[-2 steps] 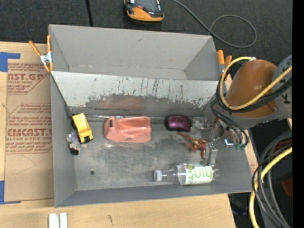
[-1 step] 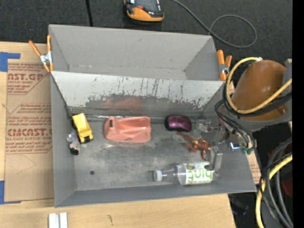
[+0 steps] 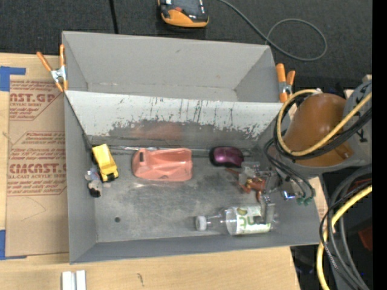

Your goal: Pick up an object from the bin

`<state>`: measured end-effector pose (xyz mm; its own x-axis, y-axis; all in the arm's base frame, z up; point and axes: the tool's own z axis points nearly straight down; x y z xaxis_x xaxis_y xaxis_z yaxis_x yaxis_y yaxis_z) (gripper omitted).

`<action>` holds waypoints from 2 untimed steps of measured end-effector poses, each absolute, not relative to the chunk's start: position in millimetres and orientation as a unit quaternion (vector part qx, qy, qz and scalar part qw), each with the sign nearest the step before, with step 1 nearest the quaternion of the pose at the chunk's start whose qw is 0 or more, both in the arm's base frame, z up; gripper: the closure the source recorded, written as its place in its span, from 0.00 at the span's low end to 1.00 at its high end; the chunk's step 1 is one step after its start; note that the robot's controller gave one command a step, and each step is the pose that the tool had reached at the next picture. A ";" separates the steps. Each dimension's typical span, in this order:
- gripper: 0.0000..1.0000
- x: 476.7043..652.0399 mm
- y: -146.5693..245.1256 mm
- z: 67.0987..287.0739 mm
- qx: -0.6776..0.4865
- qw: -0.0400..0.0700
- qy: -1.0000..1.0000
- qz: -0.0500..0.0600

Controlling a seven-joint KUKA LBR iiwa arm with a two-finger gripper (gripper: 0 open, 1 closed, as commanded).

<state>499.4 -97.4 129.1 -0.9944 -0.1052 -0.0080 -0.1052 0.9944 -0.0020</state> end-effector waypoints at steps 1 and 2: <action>0.00 490.1 -83.8 102.1 0.028 0.000 1.000 -0.001; 0.00 511.0 -94.7 87.0 0.107 -0.001 0.994 0.003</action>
Offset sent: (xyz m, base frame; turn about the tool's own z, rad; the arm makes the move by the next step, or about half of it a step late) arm 0.0149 -0.0067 -0.0503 0.3343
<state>511.0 -94.7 87.0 -0.9771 0.2128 0.0020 0.2128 0.9771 0.0062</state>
